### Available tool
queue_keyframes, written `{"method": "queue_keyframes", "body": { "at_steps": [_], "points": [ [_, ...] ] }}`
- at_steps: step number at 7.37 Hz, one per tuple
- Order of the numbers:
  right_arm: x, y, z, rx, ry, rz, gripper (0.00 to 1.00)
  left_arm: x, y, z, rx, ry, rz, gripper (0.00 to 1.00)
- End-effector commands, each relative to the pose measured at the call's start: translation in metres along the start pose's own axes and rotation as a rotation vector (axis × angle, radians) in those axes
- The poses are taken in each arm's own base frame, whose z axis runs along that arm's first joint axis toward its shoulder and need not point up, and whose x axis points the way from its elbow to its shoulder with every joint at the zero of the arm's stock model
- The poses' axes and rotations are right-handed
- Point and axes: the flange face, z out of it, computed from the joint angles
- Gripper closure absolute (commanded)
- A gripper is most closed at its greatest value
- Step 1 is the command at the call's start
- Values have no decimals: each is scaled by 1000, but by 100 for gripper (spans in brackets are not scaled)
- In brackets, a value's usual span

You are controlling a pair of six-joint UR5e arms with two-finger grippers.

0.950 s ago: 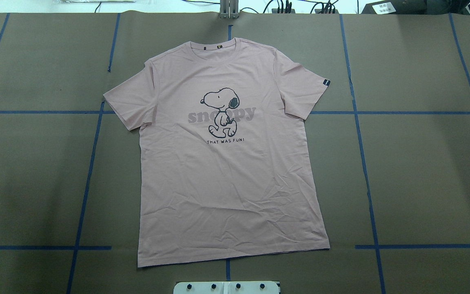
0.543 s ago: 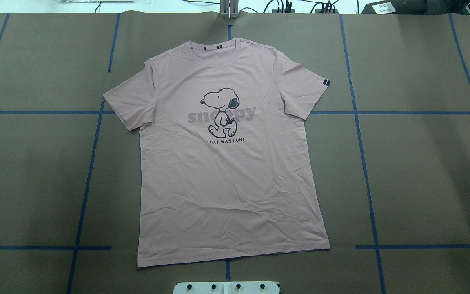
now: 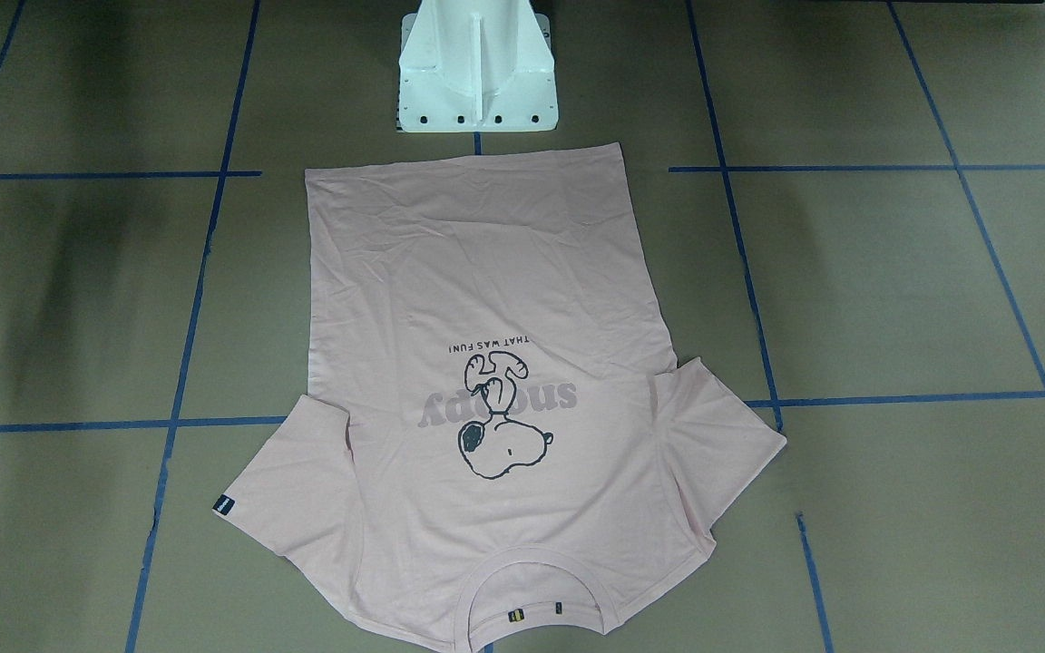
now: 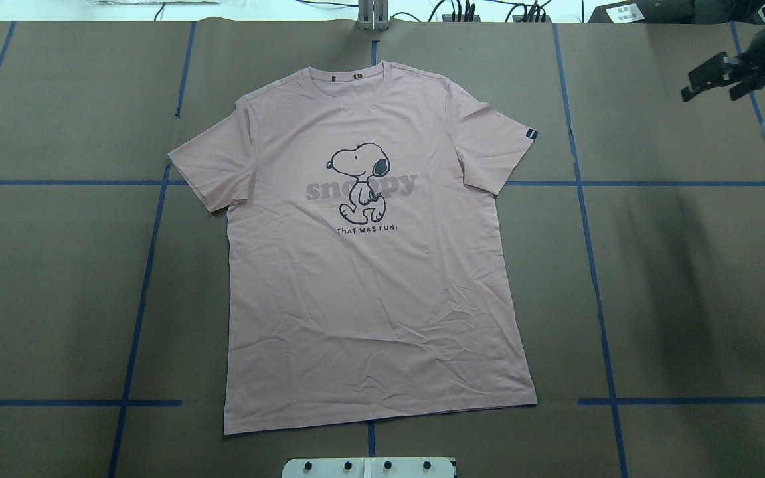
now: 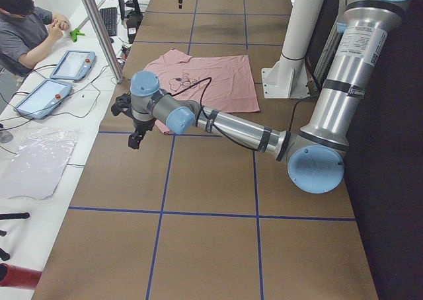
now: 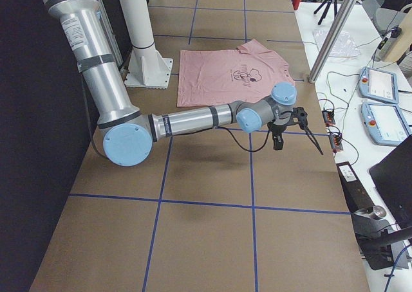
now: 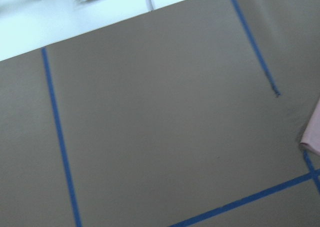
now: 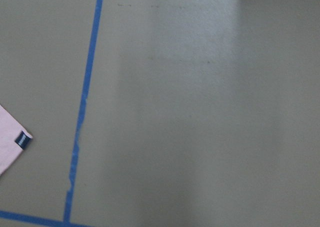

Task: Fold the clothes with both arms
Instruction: 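Move the right gripper toward the shirt's sleeve farthest from the robot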

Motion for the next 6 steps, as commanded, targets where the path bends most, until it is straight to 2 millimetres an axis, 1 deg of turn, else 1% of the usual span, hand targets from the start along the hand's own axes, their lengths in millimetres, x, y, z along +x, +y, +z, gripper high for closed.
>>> {"method": "queue_keyframes", "body": {
  "at_steps": [1,2,3,4,6],
  "points": [
    [-118,-26,66,65,6,-16,0,44,-16,33,9,52,-13,0],
    [-161,-30,91,116,13,-46,0,46,-17,32,40,66,-58,0],
    [-181,-21,112,123,29,-28,0,45,-20,36,44,70,-71,0],
    [-184,-16,118,116,32,-34,2,45,-20,36,45,70,-73,0],
    [-201,-8,141,115,66,-57,5,48,-24,35,48,72,-71,0]
  ]
}}
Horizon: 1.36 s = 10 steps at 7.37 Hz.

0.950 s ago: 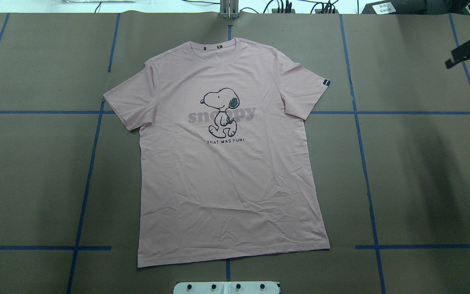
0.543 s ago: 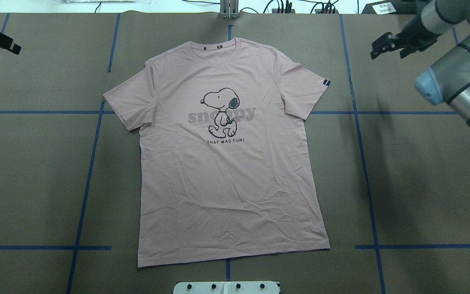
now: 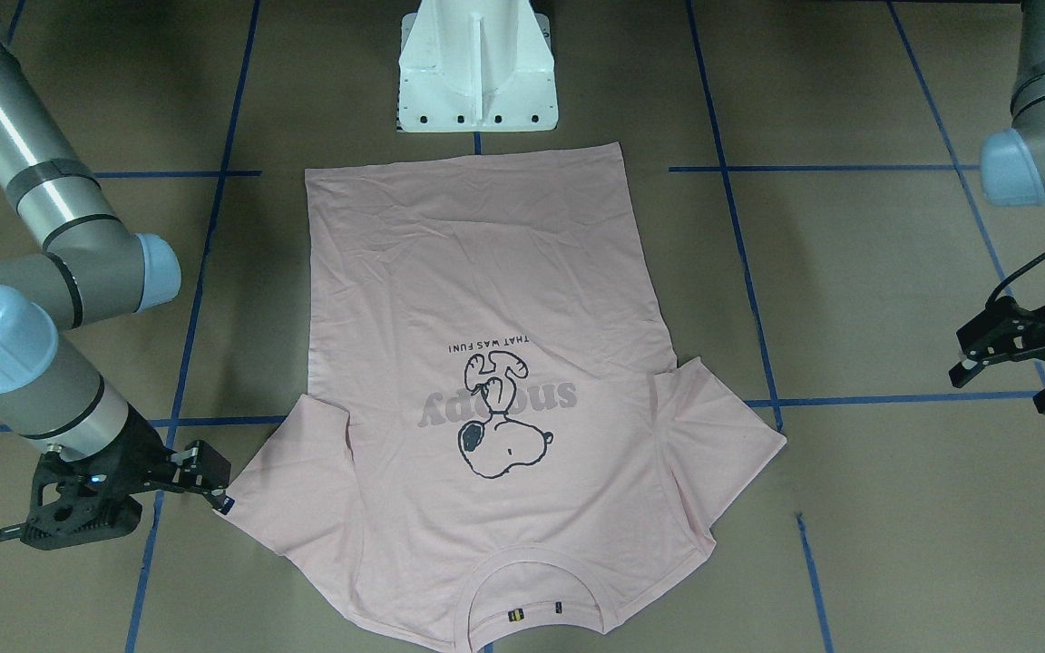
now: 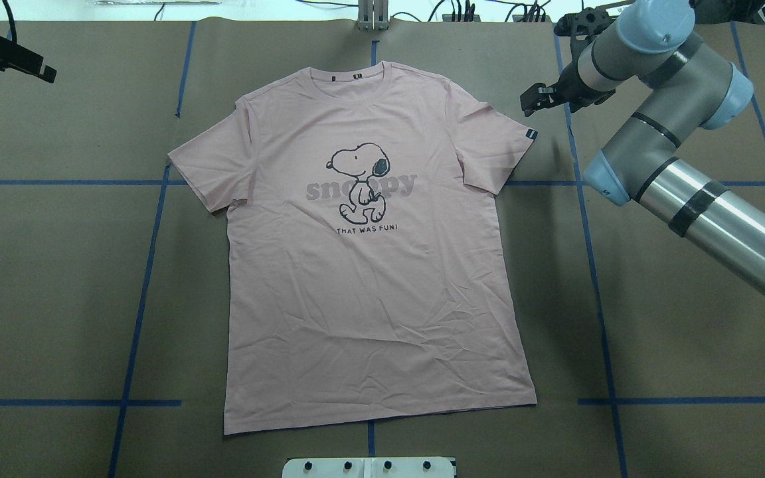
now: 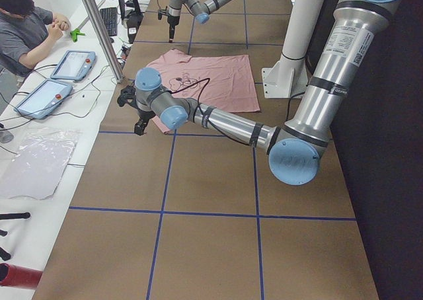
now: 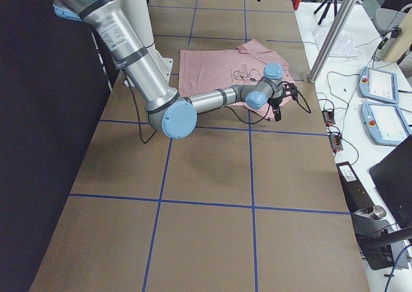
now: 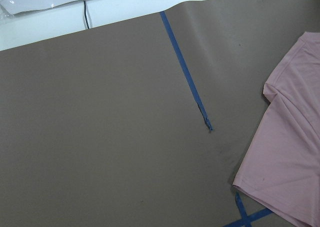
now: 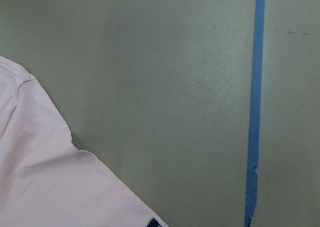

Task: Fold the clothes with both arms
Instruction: 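Move the right gripper toward the shirt's sleeve farthest from the robot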

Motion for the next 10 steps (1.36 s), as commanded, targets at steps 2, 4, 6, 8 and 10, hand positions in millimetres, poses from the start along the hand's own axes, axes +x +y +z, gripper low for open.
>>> {"method": "queue_keyframes", "body": {
  "at_steps": [2,4,6,8,10],
  "points": [
    [-22,11,33,-12,45,-24,11,1,-2,0,0,0,-2,0],
    [-23,12,39,-22,51,-26,15,1,-2,0,0,2,-3,0],
    [-26,15,43,-28,51,-29,27,1,-2,0,0,2,-3,0],
    [-26,15,43,-29,50,-29,66,2,-2,0,-1,5,-2,0],
    [-32,12,39,-26,40,-34,94,2,-3,-1,1,6,-4,0]
  ]
}}
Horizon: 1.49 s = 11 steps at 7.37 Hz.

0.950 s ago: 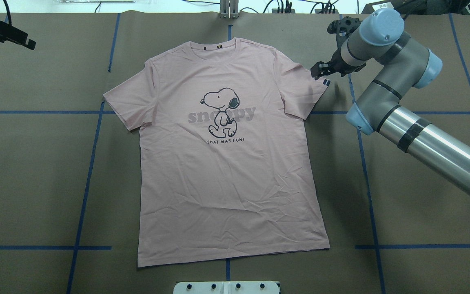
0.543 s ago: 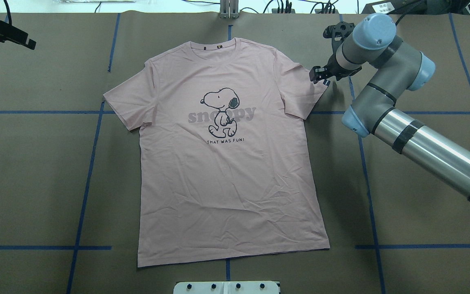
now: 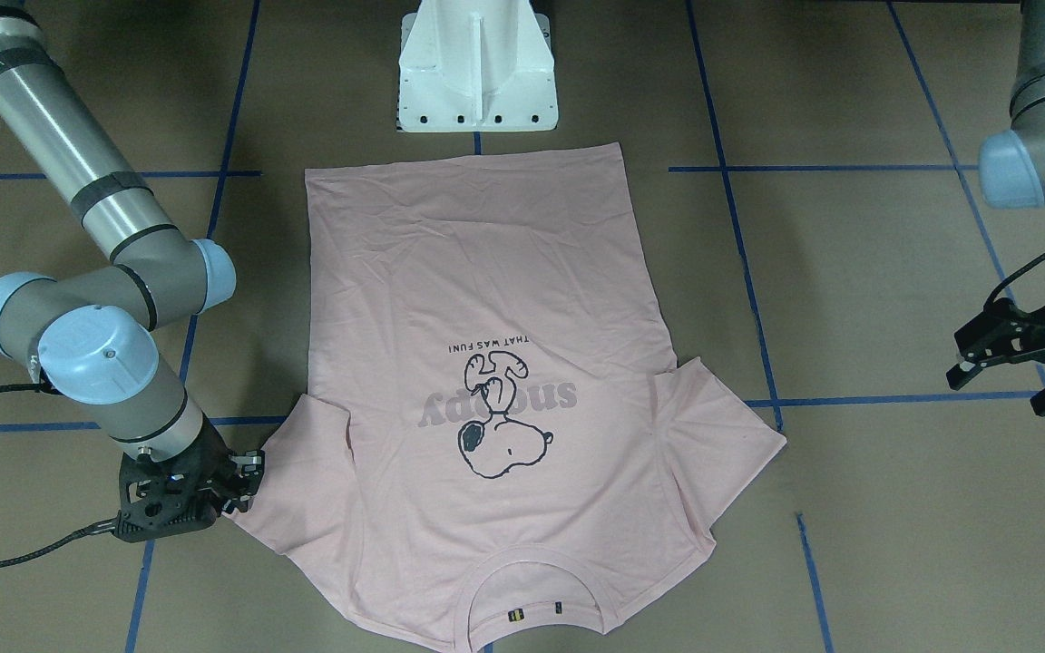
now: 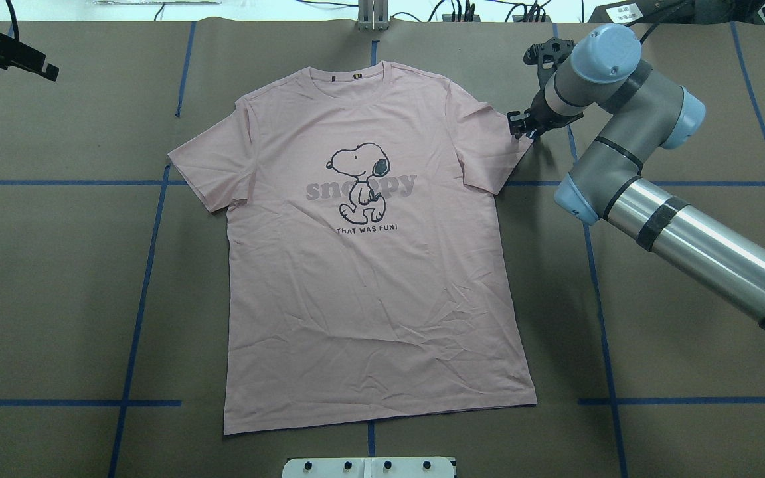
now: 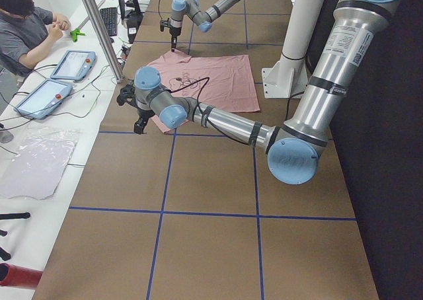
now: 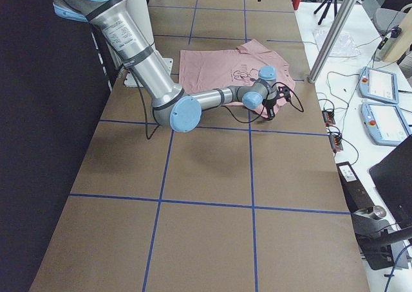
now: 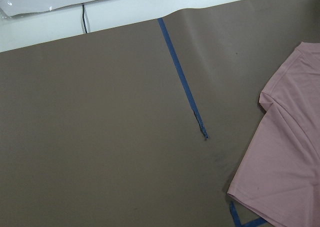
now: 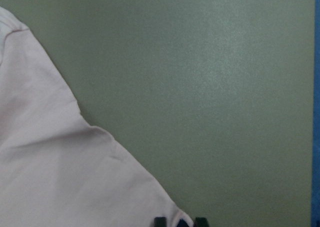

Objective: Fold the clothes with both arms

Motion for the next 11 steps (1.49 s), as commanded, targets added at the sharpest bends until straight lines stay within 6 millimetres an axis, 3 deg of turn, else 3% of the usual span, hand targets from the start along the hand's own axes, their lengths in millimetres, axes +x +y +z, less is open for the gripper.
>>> {"method": "queue_keyframes", "body": {
  "at_steps": [1,4,6,7,9,10,11],
  "points": [
    [-8,-6,-8,11,-13,-8,98,0,-1,-2,5,1,1,0],
    [-41,-18,-42,46,-84,-37,100,2,-3,-4,8,5,7,1],
    [-101,-33,-68,66,-151,1,100,2,-3,-4,9,4,6,1],
    [-153,-30,-76,66,-192,3,100,1,-3,-5,10,4,7,1],
    [-218,-31,-57,108,-143,5,100,0,-3,-7,13,3,6,1],
    [-230,-37,-47,118,-110,7,100,1,-4,-8,16,4,6,1],
    [-228,-35,-41,121,-96,7,100,3,-6,-8,17,4,8,1]
  ]
}}
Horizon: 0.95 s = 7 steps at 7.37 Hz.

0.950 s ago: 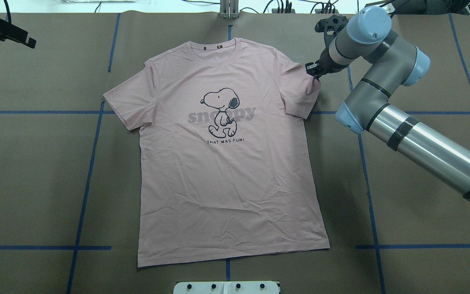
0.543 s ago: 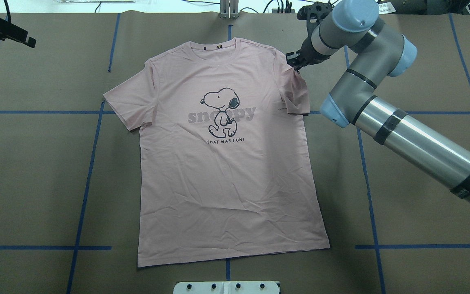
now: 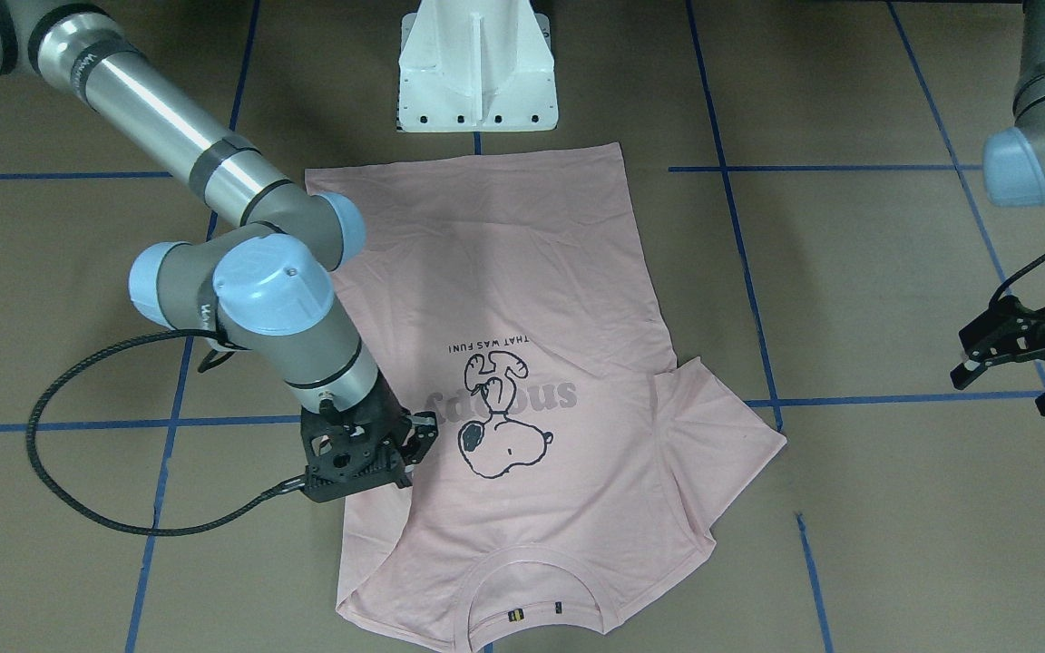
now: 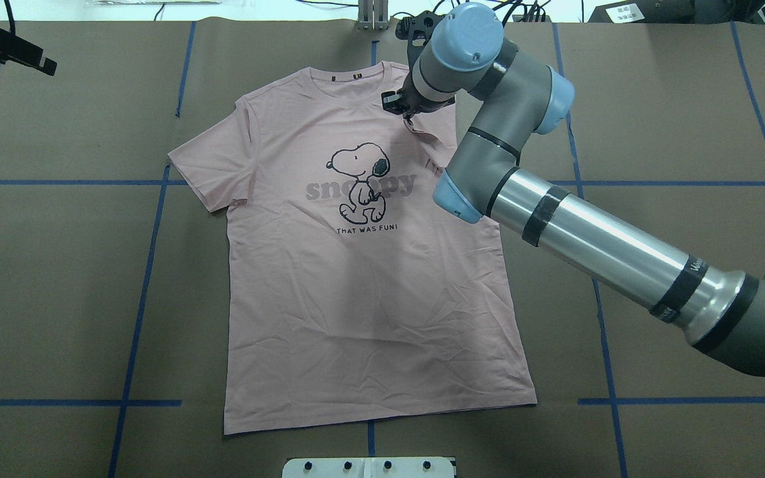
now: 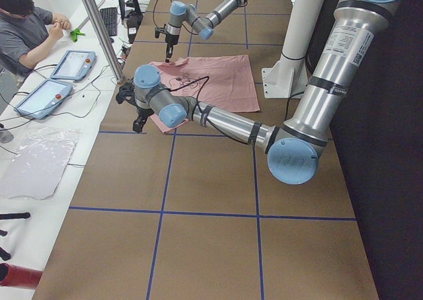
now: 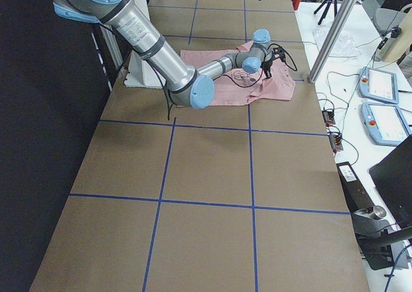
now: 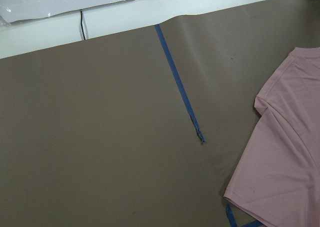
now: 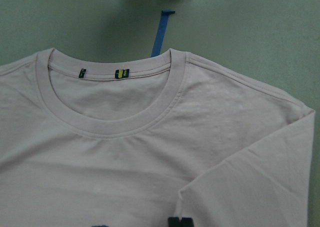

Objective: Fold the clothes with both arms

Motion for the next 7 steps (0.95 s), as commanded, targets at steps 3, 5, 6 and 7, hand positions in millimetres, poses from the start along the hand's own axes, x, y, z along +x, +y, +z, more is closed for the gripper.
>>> {"method": "queue_keyframes", "body": {
  "at_steps": [3,5,6,7],
  "points": [
    [-12,4,12,23,35,-5,0,3,-3,0,2,1,3,1],
    [9,4,3,-32,-5,12,0,7,-7,-2,9,5,-39,1],
    [31,10,-2,-60,-20,23,0,9,-8,-3,10,6,-43,1],
    [54,22,-4,-91,-26,39,0,10,-8,-4,12,7,-47,1]
  ]
}}
